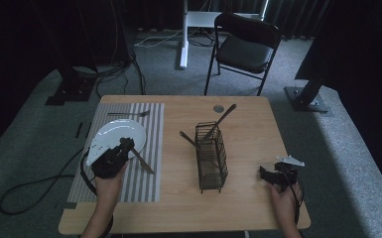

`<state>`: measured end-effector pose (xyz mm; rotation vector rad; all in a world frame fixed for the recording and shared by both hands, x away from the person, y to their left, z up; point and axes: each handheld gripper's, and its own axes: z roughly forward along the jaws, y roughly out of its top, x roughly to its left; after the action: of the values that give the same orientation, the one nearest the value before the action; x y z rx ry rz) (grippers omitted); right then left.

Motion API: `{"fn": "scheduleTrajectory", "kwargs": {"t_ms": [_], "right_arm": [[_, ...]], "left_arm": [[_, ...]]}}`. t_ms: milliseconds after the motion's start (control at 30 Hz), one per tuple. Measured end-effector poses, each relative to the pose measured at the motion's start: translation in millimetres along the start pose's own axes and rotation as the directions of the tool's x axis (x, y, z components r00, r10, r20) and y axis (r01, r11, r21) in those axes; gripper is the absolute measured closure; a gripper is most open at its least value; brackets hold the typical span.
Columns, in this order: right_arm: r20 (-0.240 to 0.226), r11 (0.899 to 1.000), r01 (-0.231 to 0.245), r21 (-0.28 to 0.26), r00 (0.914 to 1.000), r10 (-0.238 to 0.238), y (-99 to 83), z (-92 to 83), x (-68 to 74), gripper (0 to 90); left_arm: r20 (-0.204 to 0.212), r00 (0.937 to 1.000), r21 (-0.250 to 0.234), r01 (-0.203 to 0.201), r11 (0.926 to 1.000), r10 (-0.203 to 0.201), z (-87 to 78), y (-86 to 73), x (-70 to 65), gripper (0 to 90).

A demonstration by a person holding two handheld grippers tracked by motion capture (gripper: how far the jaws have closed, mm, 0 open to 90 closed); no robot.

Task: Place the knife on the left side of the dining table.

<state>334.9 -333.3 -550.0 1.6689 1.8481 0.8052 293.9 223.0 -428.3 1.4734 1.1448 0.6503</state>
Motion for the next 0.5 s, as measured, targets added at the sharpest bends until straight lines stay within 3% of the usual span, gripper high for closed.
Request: {"fn": "scheduleTrajectory", "kwargs": {"t_ms": [367, 500], "right_arm": [[0.000, 1.000, 0.000, 0.000, 1.0000, 0.000, 0.0, 0.0, 0.0, 12.8], [0.000, 1.000, 0.000, 0.000, 1.0000, 0.000, 0.0, 0.0, 0.0, 12.8]], "left_arm": [[-0.070, 0.9941, -0.014, 0.082, 0.9965, -0.083, -9.5, -7.7, 24.5, 78.0], [-0.091, 0.9913, -0.023, 0.094, 0.9953, -0.095, -11.2, -9.3, 31.7, 77.5]]}}
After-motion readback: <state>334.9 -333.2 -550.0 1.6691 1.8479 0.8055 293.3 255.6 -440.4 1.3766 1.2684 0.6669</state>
